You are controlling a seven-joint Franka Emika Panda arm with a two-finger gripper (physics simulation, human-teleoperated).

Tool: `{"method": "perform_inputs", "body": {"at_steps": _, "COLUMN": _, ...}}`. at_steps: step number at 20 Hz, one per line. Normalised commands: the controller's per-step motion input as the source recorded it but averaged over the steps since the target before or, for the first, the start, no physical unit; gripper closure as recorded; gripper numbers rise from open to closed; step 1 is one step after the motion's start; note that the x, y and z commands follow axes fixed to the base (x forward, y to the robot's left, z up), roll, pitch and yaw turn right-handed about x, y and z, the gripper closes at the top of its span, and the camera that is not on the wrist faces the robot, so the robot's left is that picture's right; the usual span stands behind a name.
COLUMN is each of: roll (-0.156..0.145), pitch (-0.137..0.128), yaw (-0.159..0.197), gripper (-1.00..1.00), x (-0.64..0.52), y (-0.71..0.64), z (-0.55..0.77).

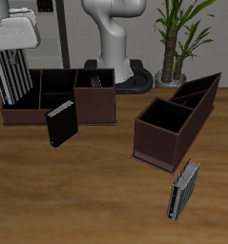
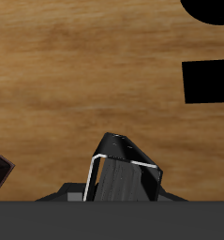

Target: Place the orange book into the back desk caddy's right compartment and place the right striped book into the back desk caddy's left compartment and place the black book into the back desk caddy's left compartment

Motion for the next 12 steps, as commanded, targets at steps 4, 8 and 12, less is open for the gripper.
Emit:
{"method": "perform_inputs", "body": {"at_steps": 4, "roll": 0.035, "pitch": -0.049, "yaw": 0.061, "gripper": 1.00, "x": -0.53, "y": -0.63, "z": 0.17}}
{"method": "perform_inputs", "body": {"at_steps": 8, "roll": 0.014, "pitch": -0.055, "yaw": 0.016, "gripper": 1.00, "x": -0.40, "y": -0.52, "z": 0.13}}
{"method": "perform_inputs", "body": {"at_steps": 12, "roll": -0.034, "pitch": 0.002, "yaw": 0.044, "gripper": 1.00, "x": -0.37, "y": -0.61, "z": 0.01}}
